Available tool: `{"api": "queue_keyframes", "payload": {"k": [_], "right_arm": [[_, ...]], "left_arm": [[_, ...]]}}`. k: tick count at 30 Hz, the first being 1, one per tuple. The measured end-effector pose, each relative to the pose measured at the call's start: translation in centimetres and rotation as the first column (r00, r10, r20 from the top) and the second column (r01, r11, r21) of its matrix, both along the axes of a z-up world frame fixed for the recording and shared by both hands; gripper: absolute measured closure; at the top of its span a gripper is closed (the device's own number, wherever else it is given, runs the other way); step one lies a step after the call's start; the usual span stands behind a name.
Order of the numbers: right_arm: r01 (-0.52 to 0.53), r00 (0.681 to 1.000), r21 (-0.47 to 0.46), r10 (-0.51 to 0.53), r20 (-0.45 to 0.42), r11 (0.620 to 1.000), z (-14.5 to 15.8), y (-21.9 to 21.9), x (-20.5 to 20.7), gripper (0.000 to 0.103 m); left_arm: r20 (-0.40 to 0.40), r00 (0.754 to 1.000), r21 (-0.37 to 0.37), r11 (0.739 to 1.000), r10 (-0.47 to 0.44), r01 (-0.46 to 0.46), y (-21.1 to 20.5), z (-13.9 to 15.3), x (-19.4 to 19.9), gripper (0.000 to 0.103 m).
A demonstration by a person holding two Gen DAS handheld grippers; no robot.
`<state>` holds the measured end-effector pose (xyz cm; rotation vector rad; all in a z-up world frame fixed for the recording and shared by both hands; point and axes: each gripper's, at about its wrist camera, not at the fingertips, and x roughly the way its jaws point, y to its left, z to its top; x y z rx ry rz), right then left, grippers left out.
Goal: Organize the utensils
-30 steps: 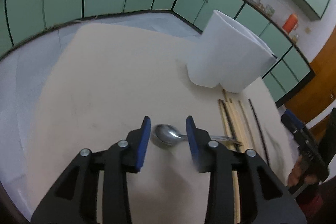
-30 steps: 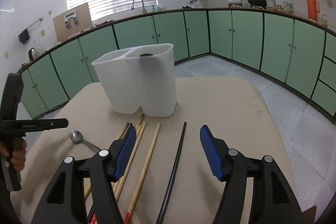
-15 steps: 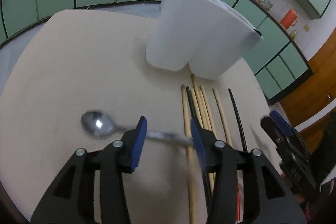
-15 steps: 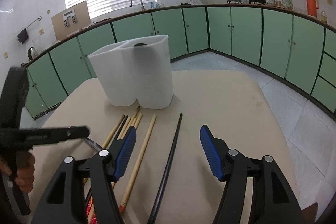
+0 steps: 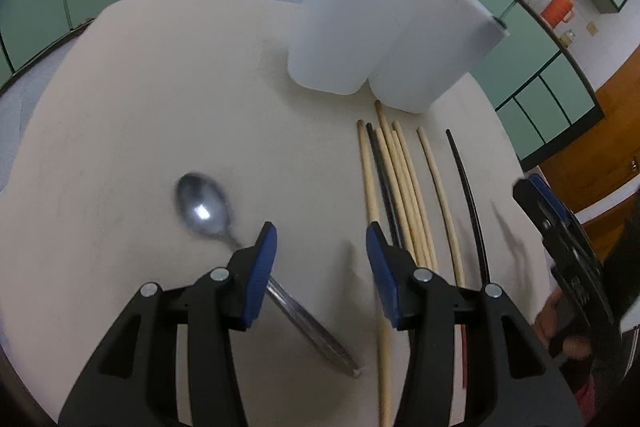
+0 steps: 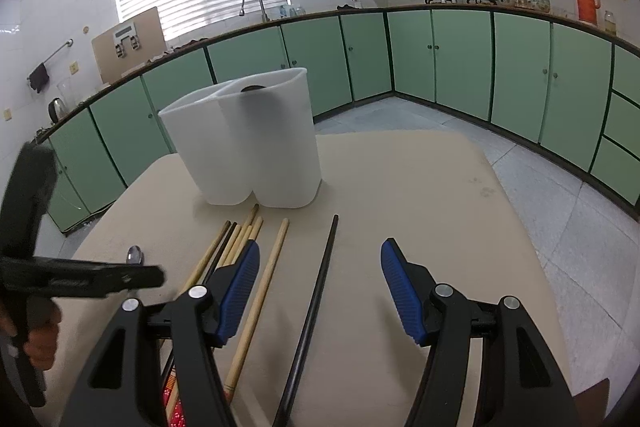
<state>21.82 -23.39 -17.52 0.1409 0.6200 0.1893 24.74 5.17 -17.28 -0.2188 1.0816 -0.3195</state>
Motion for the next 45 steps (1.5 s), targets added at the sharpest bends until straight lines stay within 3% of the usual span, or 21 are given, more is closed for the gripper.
{"api": "queue_keyframes", "payload": {"k": [3,9,11,13,17,18,19,21,26,29,30,31,33,45], "right_arm": [[0.000,1.000,-0.002,0.000,-0.002,1.000,0.0,0.1,0.0,0.041],[-0.008,1.000,-0.007,0.008,-0.002,1.000,0.0,0.5,0.0,0.041],[-0.009,1.000,-0.009,0.009,-0.001,1.000,0.0,0.5,-0.1,0.041],[-0.010,1.000,-0.008,0.010,-0.001,1.000,0.0,0.5,-0.1,0.041],[-0.011,1.000,-0.007,0.011,0.000,1.000,0.1,0.5,-0.1,0.041],[-0.013,1.000,-0.006,0.013,0.000,1.000,0.0,0.5,-0.1,0.041],[-0.014,1.000,-0.006,0.014,0.000,1.000,0.0,0.5,-0.1,0.041],[-0.017,1.000,-0.006,0.017,0.001,1.000,0.1,0.6,-0.2,0.041],[-0.009,1.000,-0.002,0.009,-0.001,1.000,0.1,0.3,-0.3,0.041],[-0.005,1.000,-0.002,0.005,0.000,1.000,0.1,0.2,-0.3,0.041],[-0.006,1.000,-0.002,0.006,-0.001,1.000,0.1,0.2,-0.3,0.041],[-0.006,1.000,-0.003,0.006,0.000,1.000,0.1,0.2,-0.4,0.041],[-0.007,1.000,-0.005,0.007,0.001,1.000,0.1,0.3,-0.5,0.041],[-0.010,1.000,-0.009,0.010,-0.005,1.000,0.1,0.5,-0.2,0.041]], "left_arm": [[0.034,0.999,-0.001,1.000,0.027,-0.027,1.3,0.9,-1.8,0.040],[0.023,0.997,0.021,0.997,0.077,-0.078,2.1,0.5,-3.3,0.039],[0.012,0.997,0.033,0.996,0.078,-0.079,1.6,0.1,-3.3,0.042],[-0.017,0.996,0.021,0.996,0.085,-0.085,1.4,-0.2,-3.2,0.052],[-0.041,0.994,0.007,0.995,0.098,-0.098,0.9,-0.5,-3.8,0.053],[-0.039,0.994,0.008,0.995,0.099,-0.099,0.7,-0.5,-3.9,0.058],[-0.040,0.994,0.005,0.995,0.104,-0.104,0.7,-0.7,-4.0,0.074],[-0.051,0.993,-0.003,0.994,0.107,-0.107,0.8,-1.0,-3.9,0.090],[-0.049,0.996,0.016,0.998,0.069,-0.068,1.5,-0.8,-4.1,0.100],[-0.062,0.998,0.037,0.999,0.001,0.002,2.2,-0.7,-4.1,0.098],[-0.056,0.998,0.045,0.999,0.002,0.001,2.4,-0.6,-4.1,0.092],[-0.046,0.999,0.058,0.998,0.005,-0.002,2.6,-0.4,-3.9,0.073],[-0.006,1.000,0.072,0.997,0.004,-0.003,2.6,0.2,-3.2,0.053],[0.040,0.998,0.204,0.977,0.054,-0.061,0.3,-0.1,2.5,0.056]]}}
